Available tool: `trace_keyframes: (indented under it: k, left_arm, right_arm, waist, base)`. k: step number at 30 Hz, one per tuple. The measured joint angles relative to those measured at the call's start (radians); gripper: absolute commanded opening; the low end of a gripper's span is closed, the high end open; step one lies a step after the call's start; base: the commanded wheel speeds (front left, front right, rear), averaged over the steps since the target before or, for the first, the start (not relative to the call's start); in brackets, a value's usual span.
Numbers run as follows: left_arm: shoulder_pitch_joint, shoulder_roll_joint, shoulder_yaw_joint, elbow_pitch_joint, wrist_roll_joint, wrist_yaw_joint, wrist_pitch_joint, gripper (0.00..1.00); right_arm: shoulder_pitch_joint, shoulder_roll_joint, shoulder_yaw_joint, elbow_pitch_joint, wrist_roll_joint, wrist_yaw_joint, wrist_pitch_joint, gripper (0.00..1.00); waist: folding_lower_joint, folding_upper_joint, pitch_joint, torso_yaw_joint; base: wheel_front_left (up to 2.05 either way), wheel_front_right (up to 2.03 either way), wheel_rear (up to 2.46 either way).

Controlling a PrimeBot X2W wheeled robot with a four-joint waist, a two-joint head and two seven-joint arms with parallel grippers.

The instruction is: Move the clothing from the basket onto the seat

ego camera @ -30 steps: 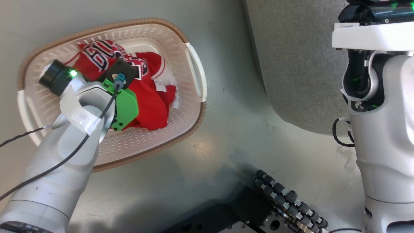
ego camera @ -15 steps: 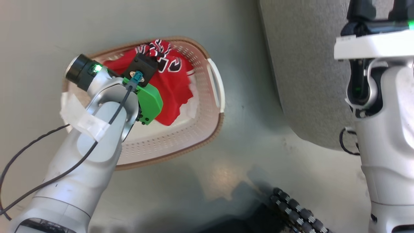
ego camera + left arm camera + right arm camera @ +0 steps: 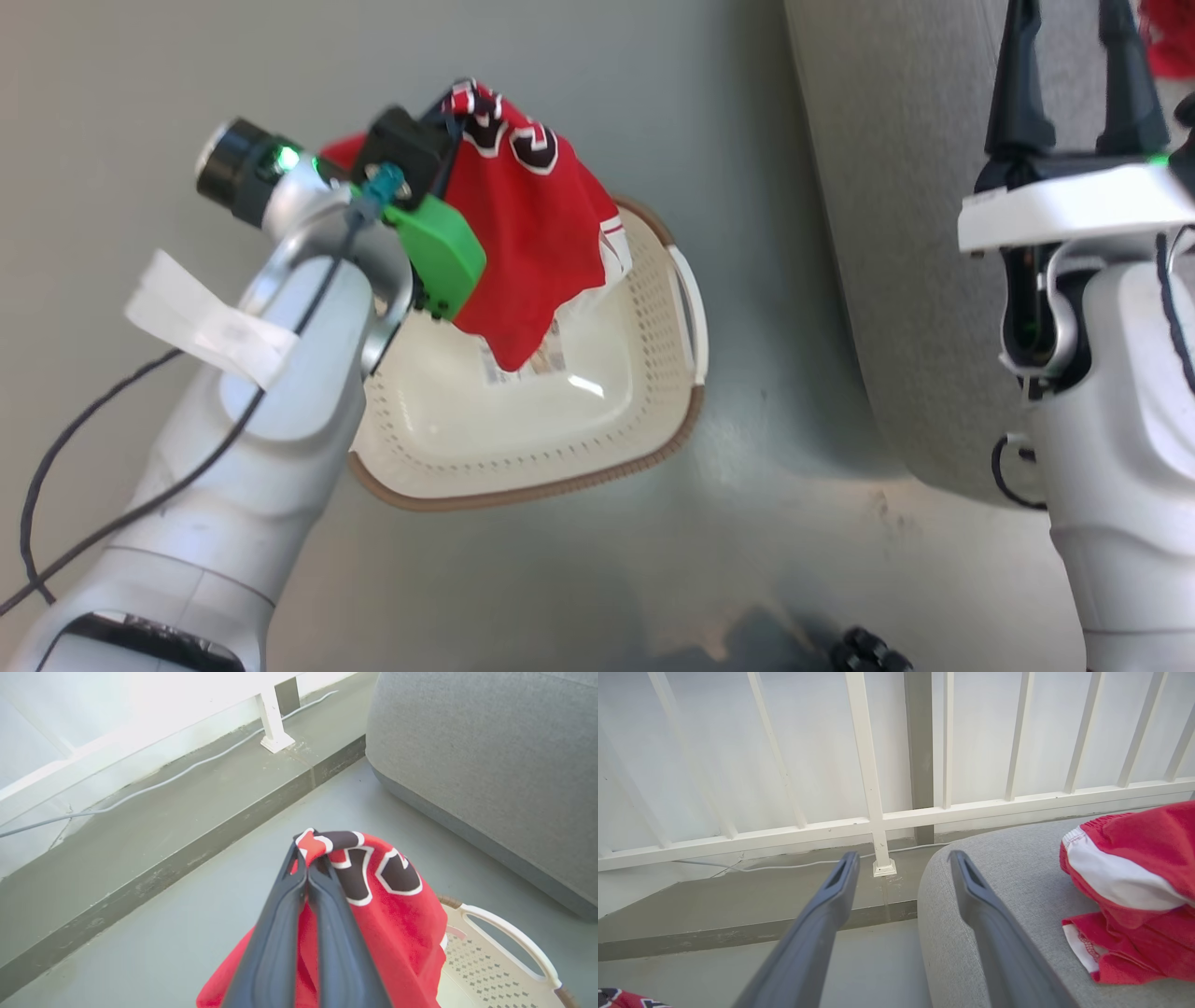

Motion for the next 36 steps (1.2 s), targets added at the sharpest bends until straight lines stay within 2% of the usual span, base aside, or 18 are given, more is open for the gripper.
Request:
trace_keyframes:
  k: [8, 22, 24, 30, 36]
  left_arm:
    - [-0.032, -0.010, 0.018, -0.011, -0.056, -0.004, 0.005, 0.00]
    - [-0.035, -0.023, 0.028, -0.014, -0.191, -0.008, 0.038, 0.00]
    - [-0.034, -0.023, 0.020, -0.023, -0.239, -0.008, 0.043, 0.00]
    - [-0.004, -0.024, -0.016, -0.037, -0.300, -0.012, 0.058, 0.00]
    - [0.032, -0.025, -0.057, -0.059, -0.356, -0.012, 0.085, 0.00]
  right_arm:
    - [0.065, -0.003, 0.025, 0.063, -0.008, 0.022, 0.000, 1.00]
    - [0.122, 0.012, 0.137, 0.193, -0.022, 0.106, 0.000, 1.00]
    - [0.135, 0.014, 0.161, 0.221, -0.027, 0.124, 0.000, 1.00]
    - [0.157, 0.018, 0.209, 0.261, -0.027, 0.152, 0.000, 1.00]
    - [0.171, 0.019, 0.299, 0.283, -0.039, 0.179, 0.017, 1.00]
  waist:
    - [0.0000, 0.0000, -0.116, 0.051]
    - [-0.0001, 0.0000, -0.324, 0.097]
    - [-0.0001, 0.0000, -0.369, 0.100]
    - [-0.0001, 0.0000, -0.457, 0.100]
    - [-0.0001, 0.0000, -0.540, 0.099]
  base:
    - [0.00, 0.00, 0.00]
    - [0.00, 0.00, 0.00]
    - [0.00, 0.00, 0.00]
    - [0.00, 0.00, 0.00]
    - [0.00, 0.00, 0.00]
